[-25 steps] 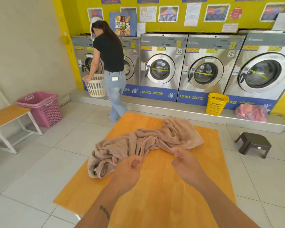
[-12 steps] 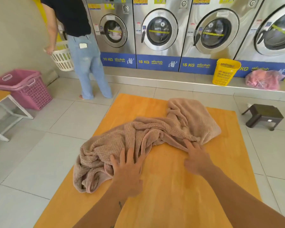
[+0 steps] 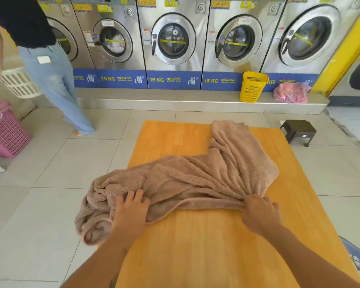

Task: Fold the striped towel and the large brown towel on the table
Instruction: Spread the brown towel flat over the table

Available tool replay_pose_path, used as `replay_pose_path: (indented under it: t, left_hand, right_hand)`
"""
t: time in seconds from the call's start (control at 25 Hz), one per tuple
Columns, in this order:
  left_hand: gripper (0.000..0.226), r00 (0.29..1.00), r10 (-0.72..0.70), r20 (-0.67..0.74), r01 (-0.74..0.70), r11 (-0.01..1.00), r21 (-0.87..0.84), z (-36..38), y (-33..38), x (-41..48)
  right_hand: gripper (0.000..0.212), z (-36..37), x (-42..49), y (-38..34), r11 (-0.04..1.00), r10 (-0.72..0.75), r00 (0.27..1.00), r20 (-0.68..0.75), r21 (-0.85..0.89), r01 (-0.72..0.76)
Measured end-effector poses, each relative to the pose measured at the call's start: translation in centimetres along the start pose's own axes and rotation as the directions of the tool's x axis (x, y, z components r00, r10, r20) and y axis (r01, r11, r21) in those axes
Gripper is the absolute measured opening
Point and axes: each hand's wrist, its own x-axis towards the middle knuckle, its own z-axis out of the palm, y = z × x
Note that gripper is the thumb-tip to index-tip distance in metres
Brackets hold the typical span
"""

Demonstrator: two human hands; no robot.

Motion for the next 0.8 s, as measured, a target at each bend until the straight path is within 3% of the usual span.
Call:
replay_pose_path:
  t: [0.16, 0.32, 0.36, 0.44, 0.52, 0.6, 0.68, 0.76, 0.8]
  left_hand:
    - [0.034, 0.999, -0.012, -0.039, 0.005, 0.988, -0.157, 0.3, -6.4, 0.9]
    - [0.026, 0.979, 0.042, -0.201, -0.125, 0.899, -0.421, 0.1, -6.8, 0.2]
    - [0.03, 0.974, 0.004, -0.228, -0.12, 0.859, -0.498, -0.2, -6.3, -0.2]
    - [0.05, 0.988, -0.025, -0.15, -0.071, 0.795, -0.602, -1.0, -5.1, -1.3]
    - [0.079, 0.992, 0.105, -0.065, -0.123, 0.768, -0.629, -1.9, -3.2, -2.3]
    - [0.091, 0.968, 0.243, -0.061, -0.223, 0.73, -0.646, -2.8, -0.8, -3.0]
    - [0.064, 0.949, 0.259, -0.179, -0.31, 0.672, -0.673, -3.2, 1.4, -3.4]
    - [0.011, 0.929, 0.123, -0.348, -0.345, 0.623, -0.702, -4.0, 2.3, -3.4]
    - [0.012, 0.923, 0.043, -0.383, -0.332, 0.592, -0.734, -4.6, 2.5, -3.2]
  right_hand:
    - [0.009, 0.0, -3.9, -3.8, 0.94, -0.037, 0.978, -0.203, 0.326, 0.103]
    - [0.008, -0.4, -6.9, -8.5, 0.869, -0.062, 0.923, -0.38, 0.434, 0.237]
    - [0.007, -0.7, -7.4, -9.6, 0.86, -0.074, 0.925, -0.374, 0.445, 0.249]
    - [0.01, -1.0, -8.4, -11.3, 0.86, -0.112, 0.925, -0.362, 0.431, 0.272]
    - [0.014, -1.5, -9.1, -12.6, 0.84, -0.135, 0.916, -0.378, 0.447, 0.308]
    - [0.014, -2.5, -9.7, -14.0, 0.775, -0.164, 0.9, -0.404, 0.511, 0.37]
    - [0.011, -3.7, -10.2, -14.8, 0.683, -0.171, 0.89, -0.422, 0.601, 0.416]
    - [0.008, -4.5, -10.6, -14.2, 0.642, -0.172, 0.896, -0.41, 0.643, 0.417]
    - [0.009, -4.3, -10.6, -13.1, 0.681, -0.182, 0.909, -0.375, 0.619, 0.391]
